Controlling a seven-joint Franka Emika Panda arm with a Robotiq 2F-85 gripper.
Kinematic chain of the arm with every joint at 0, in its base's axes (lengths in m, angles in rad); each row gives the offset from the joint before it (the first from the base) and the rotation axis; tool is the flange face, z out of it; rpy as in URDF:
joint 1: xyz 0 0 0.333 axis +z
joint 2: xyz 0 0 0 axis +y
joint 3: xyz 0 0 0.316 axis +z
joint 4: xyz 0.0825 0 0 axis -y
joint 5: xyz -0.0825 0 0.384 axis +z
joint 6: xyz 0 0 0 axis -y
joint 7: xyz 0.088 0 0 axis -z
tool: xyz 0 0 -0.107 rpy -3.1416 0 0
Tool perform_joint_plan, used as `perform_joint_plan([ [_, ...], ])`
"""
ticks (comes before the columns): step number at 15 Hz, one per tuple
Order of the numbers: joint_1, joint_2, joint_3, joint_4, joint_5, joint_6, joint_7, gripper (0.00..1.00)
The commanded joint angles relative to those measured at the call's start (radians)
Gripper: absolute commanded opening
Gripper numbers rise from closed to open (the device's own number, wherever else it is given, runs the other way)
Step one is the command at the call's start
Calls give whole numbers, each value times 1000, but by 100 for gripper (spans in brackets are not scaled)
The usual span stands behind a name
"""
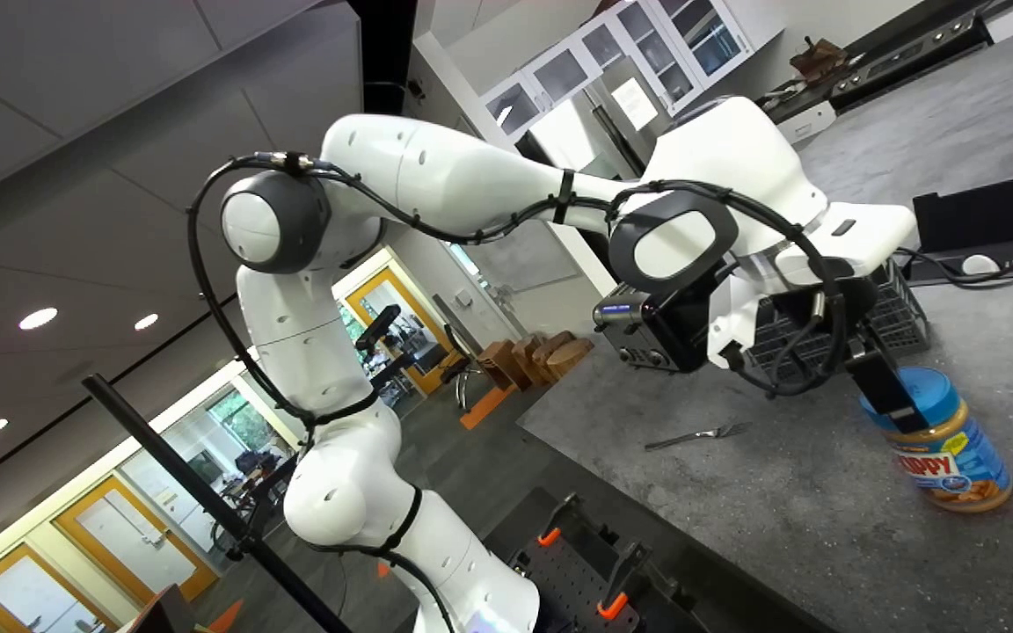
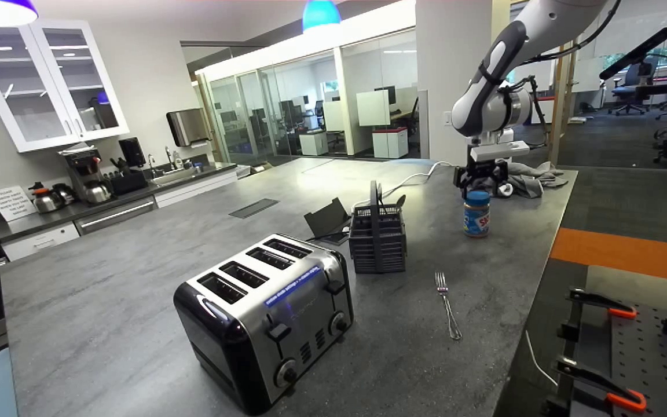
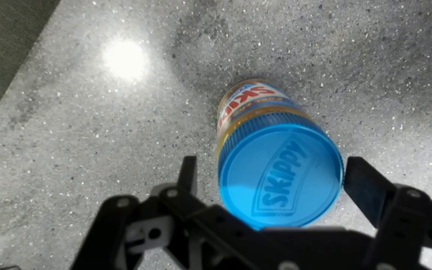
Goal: Remove the blue lid from the container
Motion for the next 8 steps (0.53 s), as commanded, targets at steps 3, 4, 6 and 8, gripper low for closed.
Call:
perform_joint_plan([
  [3, -1, 9, 3, 9, 1, -17, 3, 75],
  [4, -1, 6, 3, 5, 1, -13, -1, 72],
  [6, -1, 3, 4, 3, 1, -13, -2, 56],
  [8, -1, -4, 3, 0, 1, -12, -4, 55],
])
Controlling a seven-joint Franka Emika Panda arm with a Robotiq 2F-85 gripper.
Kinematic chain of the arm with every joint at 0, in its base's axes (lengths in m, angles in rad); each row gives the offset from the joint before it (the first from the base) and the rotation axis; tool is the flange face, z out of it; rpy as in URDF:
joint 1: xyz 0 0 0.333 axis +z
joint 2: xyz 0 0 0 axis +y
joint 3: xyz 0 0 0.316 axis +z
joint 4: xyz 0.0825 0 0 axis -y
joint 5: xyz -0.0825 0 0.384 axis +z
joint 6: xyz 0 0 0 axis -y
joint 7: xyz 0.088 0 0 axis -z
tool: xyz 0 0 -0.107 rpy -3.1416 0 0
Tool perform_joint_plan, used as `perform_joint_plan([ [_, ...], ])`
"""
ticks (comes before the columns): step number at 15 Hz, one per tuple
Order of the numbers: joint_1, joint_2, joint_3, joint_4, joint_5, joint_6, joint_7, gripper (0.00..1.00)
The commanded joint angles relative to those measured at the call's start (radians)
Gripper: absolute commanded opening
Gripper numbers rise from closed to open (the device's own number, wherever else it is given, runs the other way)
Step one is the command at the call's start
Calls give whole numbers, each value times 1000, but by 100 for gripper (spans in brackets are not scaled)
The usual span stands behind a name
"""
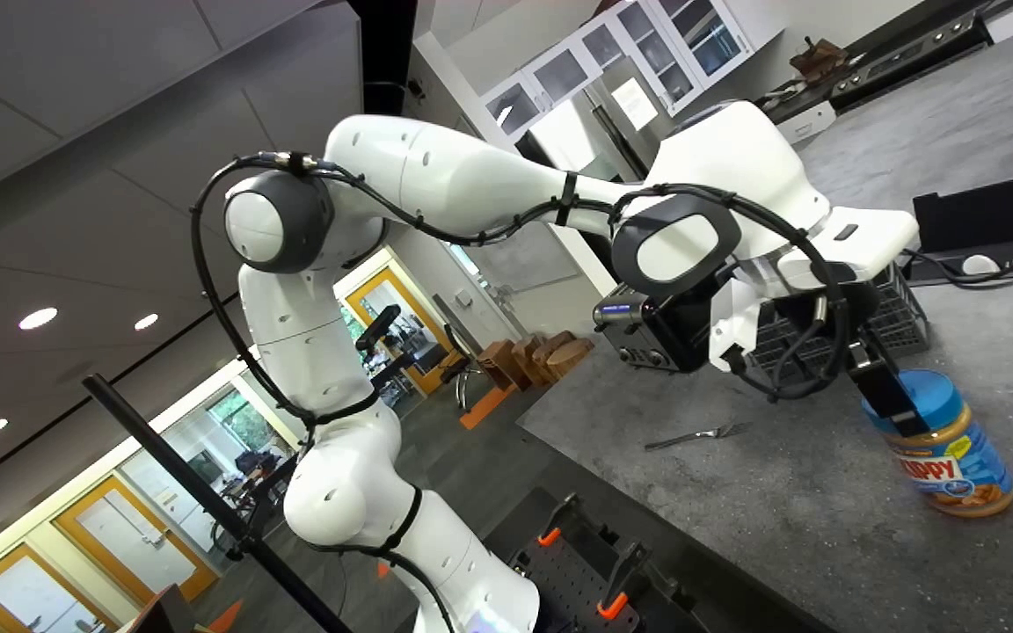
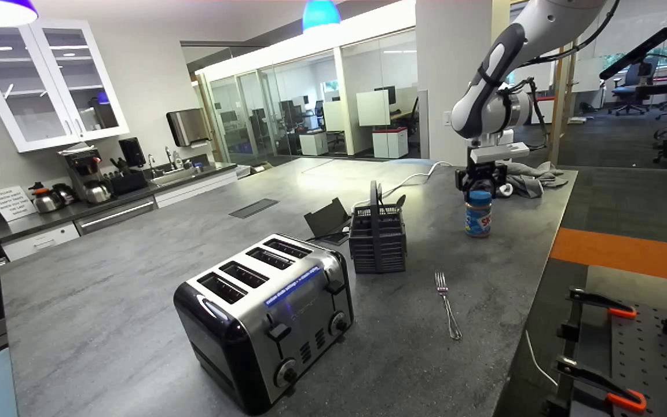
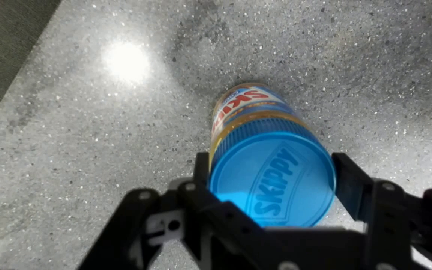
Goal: Remove the blue lid from the container
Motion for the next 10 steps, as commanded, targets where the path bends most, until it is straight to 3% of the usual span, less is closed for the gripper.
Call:
perform_joint_plan([
  [1, -2, -16, 3, -2, 1, -13, -4, 55],
  [10, -1, -80, -3, -15, -8, -13, -15, 55],
])
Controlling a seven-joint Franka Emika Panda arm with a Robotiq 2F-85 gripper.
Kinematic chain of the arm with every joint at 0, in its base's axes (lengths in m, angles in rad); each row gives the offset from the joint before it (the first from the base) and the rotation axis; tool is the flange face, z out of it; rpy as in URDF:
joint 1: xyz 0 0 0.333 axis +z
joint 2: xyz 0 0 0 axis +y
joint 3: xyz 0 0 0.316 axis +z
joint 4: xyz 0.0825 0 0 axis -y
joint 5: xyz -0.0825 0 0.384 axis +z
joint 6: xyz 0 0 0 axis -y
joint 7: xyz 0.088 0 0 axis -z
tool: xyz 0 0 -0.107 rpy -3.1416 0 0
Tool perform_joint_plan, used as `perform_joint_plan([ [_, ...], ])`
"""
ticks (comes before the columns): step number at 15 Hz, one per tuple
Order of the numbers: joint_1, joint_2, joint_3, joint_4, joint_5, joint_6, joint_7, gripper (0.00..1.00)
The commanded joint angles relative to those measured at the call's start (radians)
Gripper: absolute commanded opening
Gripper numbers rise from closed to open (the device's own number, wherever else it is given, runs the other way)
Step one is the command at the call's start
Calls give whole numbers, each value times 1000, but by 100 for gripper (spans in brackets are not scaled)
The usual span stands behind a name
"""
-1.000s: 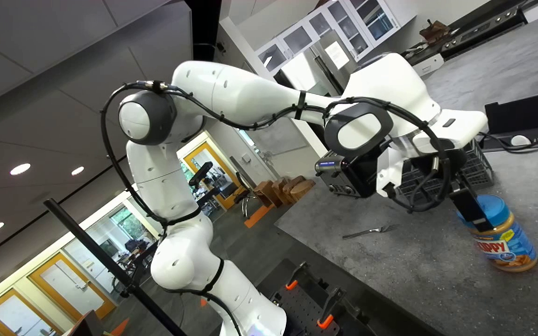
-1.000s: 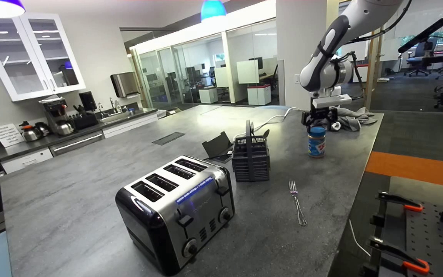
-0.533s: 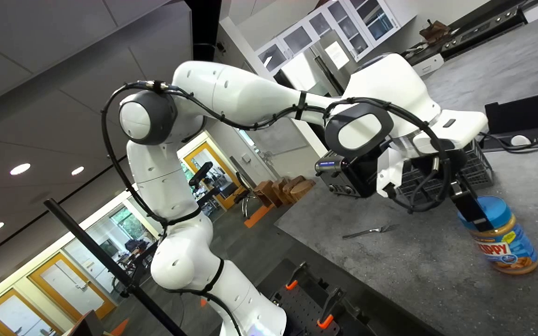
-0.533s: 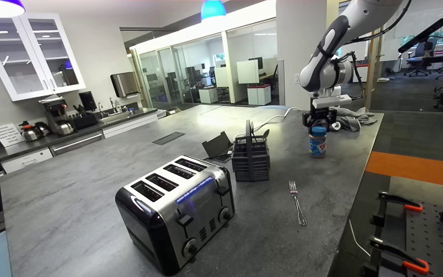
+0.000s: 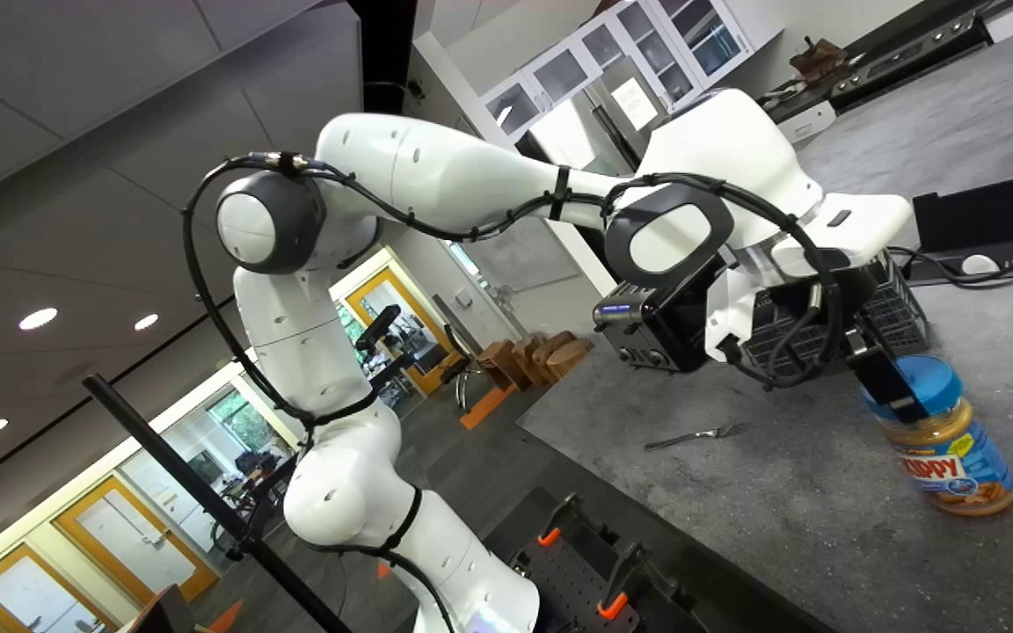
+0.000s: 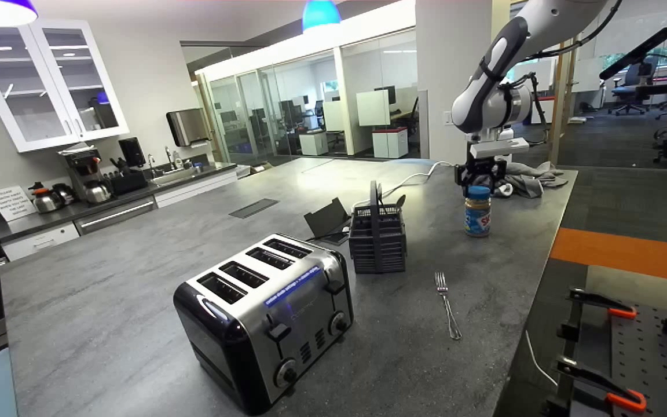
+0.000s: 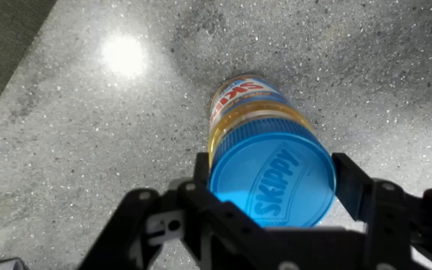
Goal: Remove the blue lid from the container
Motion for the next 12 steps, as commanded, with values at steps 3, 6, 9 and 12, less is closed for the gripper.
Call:
perform_joint_plan([
  [3, 3, -89, -1, -17, -10, -11, -18, 55],
  [6, 8, -101, 2, -2, -8, -23, -7, 55],
  [9, 12, -84, 2, 25, 1, -9, 16, 55],
  [12, 5, -19, -6, 114, 20, -17, 70, 55],
])
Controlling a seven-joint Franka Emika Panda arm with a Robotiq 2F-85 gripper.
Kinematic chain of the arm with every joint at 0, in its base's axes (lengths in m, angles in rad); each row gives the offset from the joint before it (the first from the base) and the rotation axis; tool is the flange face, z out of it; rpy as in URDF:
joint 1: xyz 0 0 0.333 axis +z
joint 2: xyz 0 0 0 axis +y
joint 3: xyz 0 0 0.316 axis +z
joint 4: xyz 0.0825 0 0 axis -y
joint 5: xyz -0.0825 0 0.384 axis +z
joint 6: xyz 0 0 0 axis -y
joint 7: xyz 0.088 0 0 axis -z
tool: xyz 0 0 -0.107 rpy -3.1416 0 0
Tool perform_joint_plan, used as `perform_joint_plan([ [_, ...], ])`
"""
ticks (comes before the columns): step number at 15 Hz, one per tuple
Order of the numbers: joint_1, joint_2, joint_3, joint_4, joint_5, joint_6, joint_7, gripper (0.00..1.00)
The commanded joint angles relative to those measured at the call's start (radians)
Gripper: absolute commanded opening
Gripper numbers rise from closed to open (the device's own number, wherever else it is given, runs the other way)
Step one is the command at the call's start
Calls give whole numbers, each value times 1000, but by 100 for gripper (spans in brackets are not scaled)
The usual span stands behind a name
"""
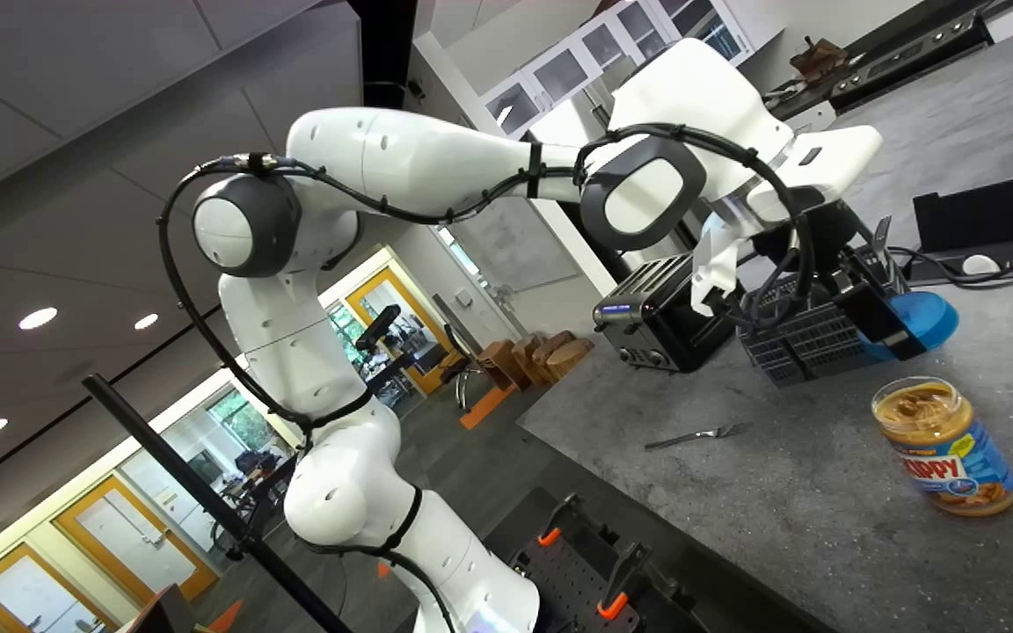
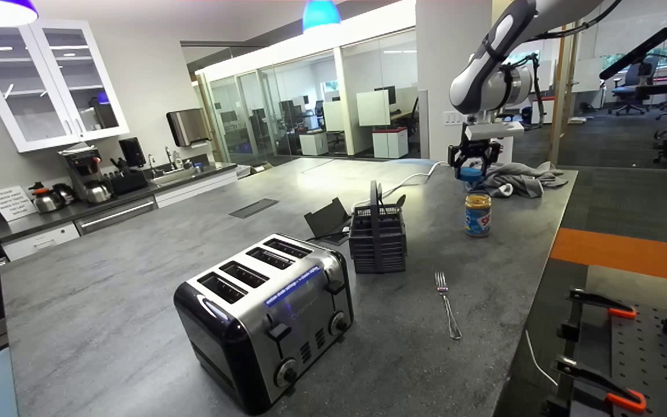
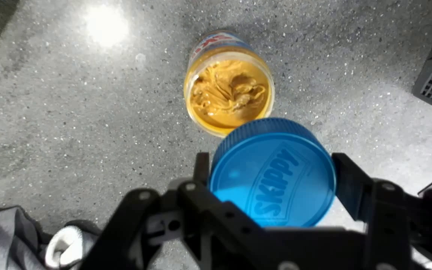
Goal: Remove the blue lid from the container
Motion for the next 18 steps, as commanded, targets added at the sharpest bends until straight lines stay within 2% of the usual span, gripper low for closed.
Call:
perform_joint_plan([
  [1, -6, 77, -11, 117, 20, -26, 83, 55],
  [8, -67, 305, -34, 361, 62, -61, 233, 55],
  [13, -136, 485, -16, 521, 115, -91, 246, 55],
  [18, -194, 610, -1, 656, 160, -185, 256, 55],
])
